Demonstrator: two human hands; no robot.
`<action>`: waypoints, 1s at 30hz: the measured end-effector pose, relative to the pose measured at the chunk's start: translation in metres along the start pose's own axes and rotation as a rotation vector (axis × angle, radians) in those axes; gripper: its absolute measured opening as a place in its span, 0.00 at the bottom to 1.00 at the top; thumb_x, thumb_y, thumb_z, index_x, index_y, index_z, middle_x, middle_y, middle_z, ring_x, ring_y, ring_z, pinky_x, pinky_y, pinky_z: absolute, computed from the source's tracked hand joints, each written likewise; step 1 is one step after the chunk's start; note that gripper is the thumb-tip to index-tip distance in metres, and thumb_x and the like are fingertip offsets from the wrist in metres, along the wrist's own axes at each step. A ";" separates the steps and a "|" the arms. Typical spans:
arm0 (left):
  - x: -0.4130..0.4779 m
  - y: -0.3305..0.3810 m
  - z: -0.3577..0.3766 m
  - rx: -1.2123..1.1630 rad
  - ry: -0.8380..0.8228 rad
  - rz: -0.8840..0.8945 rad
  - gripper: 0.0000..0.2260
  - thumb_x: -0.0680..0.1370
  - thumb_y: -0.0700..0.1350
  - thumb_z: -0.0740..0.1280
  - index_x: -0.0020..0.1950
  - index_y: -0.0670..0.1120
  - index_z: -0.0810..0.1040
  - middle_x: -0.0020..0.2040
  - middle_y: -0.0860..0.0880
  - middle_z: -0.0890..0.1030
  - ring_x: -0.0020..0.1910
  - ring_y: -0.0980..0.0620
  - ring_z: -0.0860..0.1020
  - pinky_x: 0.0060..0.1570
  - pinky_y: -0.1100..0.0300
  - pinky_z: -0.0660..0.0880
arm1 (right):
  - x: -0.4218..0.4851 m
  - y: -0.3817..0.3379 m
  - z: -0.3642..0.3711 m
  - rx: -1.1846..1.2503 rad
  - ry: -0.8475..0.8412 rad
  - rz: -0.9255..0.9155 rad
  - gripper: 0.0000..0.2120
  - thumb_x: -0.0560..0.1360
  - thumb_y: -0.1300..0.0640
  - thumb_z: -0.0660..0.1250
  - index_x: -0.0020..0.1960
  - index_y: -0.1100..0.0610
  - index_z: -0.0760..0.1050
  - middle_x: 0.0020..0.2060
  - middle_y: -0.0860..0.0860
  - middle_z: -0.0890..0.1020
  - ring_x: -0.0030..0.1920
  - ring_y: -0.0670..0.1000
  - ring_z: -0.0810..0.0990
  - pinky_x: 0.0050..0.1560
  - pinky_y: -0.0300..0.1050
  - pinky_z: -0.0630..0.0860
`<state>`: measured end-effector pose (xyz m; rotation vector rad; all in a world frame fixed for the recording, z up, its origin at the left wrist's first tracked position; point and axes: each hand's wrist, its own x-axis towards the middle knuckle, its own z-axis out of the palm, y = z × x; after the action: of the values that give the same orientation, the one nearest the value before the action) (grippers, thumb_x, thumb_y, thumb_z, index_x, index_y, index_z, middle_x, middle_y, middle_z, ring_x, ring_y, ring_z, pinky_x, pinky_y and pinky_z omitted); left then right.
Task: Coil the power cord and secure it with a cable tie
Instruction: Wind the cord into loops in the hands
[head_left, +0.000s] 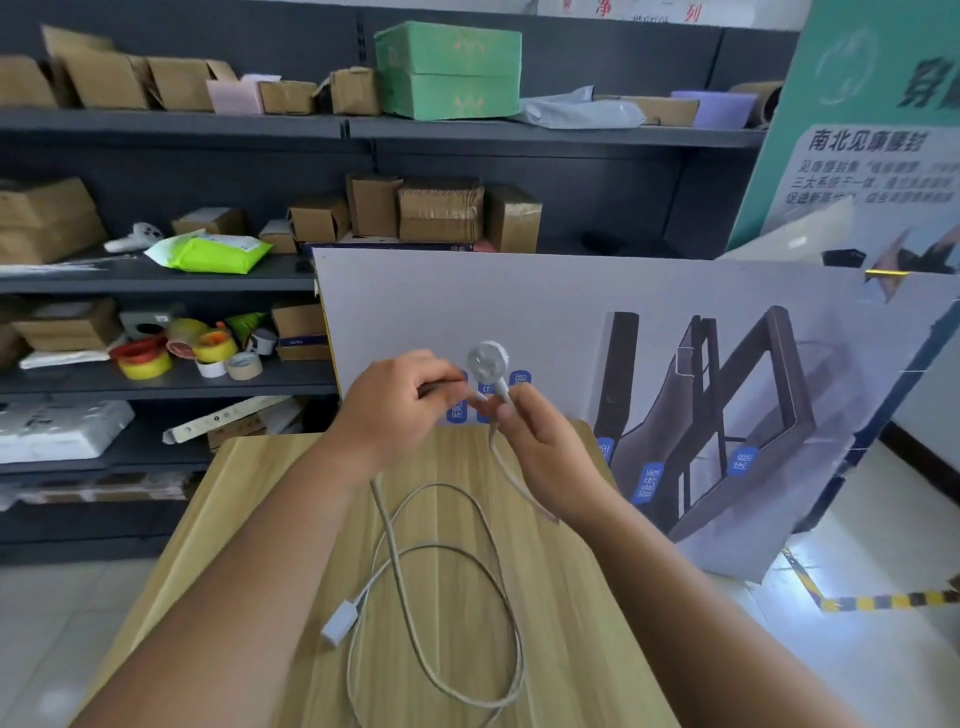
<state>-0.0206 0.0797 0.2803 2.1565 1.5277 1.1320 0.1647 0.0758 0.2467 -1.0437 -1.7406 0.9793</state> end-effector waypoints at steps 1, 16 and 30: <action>0.003 0.001 -0.004 0.025 -0.032 0.018 0.06 0.77 0.52 0.68 0.45 0.53 0.83 0.36 0.52 0.77 0.36 0.52 0.76 0.36 0.53 0.70 | -0.001 0.001 0.003 0.026 0.014 -0.007 0.10 0.84 0.56 0.56 0.45 0.54 0.71 0.44 0.46 0.83 0.43 0.39 0.80 0.44 0.32 0.73; -0.027 -0.011 0.028 -0.546 0.005 -0.344 0.17 0.75 0.61 0.62 0.48 0.47 0.79 0.33 0.50 0.79 0.26 0.53 0.72 0.29 0.59 0.70 | 0.001 -0.009 -0.006 0.773 0.118 0.205 0.07 0.83 0.59 0.58 0.46 0.59 0.70 0.28 0.50 0.66 0.28 0.49 0.65 0.31 0.43 0.69; -0.044 -0.003 0.008 -0.577 -0.037 -0.395 0.23 0.82 0.57 0.55 0.45 0.43 0.82 0.27 0.51 0.64 0.24 0.55 0.60 0.26 0.61 0.57 | -0.007 -0.011 -0.012 0.688 0.083 0.224 0.10 0.84 0.56 0.56 0.51 0.61 0.72 0.28 0.51 0.67 0.27 0.48 0.64 0.29 0.42 0.66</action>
<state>-0.0229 0.0440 0.2538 1.4188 1.3174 1.1937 0.1754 0.0677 0.2586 -0.8092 -1.0910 1.5094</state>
